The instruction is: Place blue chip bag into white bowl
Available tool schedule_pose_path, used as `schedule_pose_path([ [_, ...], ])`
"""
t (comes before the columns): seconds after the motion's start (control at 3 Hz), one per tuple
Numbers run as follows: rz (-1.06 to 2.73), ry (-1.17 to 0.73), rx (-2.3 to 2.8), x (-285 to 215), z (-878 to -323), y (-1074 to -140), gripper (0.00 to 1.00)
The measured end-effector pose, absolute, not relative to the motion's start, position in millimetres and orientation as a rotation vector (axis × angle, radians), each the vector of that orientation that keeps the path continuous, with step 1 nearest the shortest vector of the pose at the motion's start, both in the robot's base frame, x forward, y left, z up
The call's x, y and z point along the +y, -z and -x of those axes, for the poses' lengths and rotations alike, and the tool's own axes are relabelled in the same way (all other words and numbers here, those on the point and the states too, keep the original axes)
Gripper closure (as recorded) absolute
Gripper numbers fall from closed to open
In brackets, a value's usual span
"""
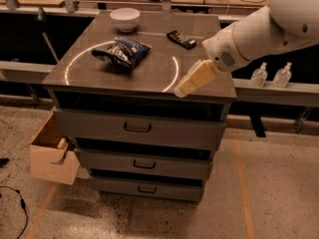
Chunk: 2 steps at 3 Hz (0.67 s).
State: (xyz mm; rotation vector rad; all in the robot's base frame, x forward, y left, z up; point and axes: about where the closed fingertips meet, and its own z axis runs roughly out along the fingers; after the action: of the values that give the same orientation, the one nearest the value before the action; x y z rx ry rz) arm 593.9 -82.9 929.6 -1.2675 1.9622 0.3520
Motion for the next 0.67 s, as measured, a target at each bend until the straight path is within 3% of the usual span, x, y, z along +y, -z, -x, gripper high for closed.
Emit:
schedule_pose_path([
  [0.67, 1.196, -0.374, 1.93, -50.9, -624.4, -930.0, 0.0],
])
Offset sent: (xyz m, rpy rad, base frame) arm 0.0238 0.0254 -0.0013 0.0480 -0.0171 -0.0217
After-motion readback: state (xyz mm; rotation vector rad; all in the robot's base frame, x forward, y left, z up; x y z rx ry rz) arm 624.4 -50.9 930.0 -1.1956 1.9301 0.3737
